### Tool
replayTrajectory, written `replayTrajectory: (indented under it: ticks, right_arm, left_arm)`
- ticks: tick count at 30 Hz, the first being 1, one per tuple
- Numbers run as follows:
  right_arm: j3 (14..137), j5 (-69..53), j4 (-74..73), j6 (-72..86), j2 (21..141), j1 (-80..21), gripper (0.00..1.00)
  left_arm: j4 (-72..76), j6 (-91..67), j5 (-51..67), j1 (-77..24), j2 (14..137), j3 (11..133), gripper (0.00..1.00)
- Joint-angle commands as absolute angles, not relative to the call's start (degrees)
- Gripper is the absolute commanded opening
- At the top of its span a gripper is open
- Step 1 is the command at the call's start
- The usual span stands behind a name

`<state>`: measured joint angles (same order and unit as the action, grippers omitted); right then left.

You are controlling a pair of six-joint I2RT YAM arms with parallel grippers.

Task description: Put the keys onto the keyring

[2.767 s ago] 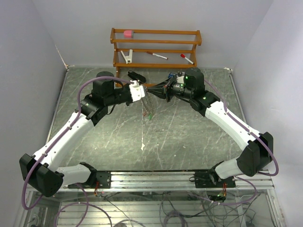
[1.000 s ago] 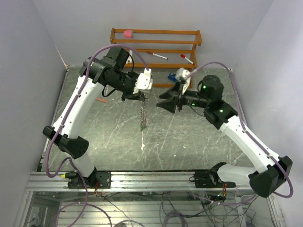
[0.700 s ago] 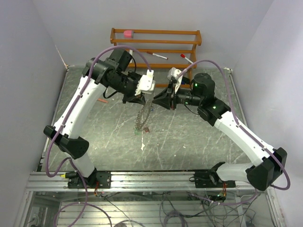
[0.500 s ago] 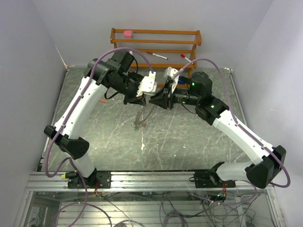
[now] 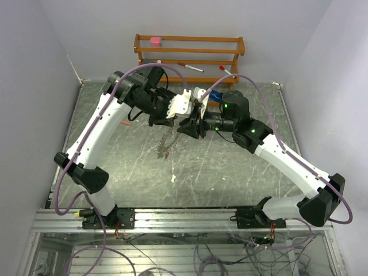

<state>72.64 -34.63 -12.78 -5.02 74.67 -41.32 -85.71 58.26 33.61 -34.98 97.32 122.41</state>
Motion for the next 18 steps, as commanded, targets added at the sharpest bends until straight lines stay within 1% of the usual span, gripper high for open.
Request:
replayTrajectory:
  ticks: [1,12,18]
  right_arm:
    - [72.0,-32.9,-12.1,-5.5,74.1,-42.8,0.29]
    - [70.2,-32.9,-8.1,-4.5,74.4,-43.0,0.28]
    - [69.4,-33.1,-8.5,-3.6,73.3,-43.0,0.27]
  left_arm:
    - [-85.7,58.1,35.9,-35.5,96.2,123.9,0.07]
    - [-84.6,59.5,44.0,-35.6,93.8,119.6,0.07]
    - [-81.3,59.1,43.8,-35.6,91.7,117.5,0.07]
